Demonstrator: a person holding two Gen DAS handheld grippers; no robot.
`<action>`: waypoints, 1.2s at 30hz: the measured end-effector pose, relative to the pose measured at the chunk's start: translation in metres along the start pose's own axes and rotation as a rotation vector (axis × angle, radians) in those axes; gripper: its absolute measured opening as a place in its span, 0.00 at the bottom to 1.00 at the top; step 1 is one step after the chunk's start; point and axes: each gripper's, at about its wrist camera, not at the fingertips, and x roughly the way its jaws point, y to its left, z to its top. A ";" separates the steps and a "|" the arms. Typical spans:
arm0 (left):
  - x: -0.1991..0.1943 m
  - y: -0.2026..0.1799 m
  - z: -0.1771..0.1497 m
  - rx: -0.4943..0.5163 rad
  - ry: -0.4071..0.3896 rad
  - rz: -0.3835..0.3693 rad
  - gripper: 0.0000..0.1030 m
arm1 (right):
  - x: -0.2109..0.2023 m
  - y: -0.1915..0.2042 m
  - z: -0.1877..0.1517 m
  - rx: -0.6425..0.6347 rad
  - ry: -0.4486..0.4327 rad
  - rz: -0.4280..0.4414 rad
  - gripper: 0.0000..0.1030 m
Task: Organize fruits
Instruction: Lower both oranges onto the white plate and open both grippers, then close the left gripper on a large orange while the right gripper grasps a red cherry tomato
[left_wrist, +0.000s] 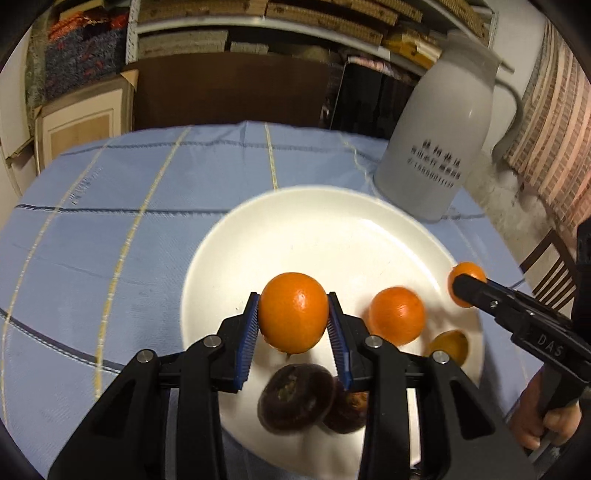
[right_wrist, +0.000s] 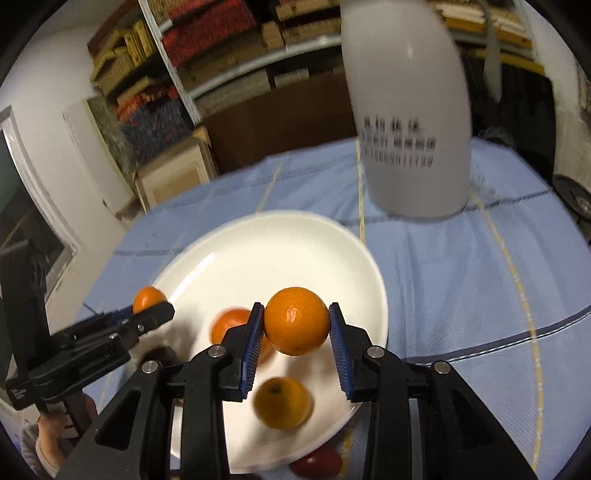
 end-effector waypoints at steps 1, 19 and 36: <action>0.004 0.000 -0.001 0.000 0.007 -0.001 0.35 | 0.001 -0.005 0.000 0.017 0.002 0.001 0.42; -0.099 0.028 -0.108 -0.142 -0.088 0.032 0.87 | -0.091 -0.045 -0.082 0.160 -0.069 -0.015 0.81; -0.083 -0.018 -0.139 0.087 -0.004 0.177 0.96 | -0.104 -0.063 -0.091 0.237 -0.103 -0.008 0.88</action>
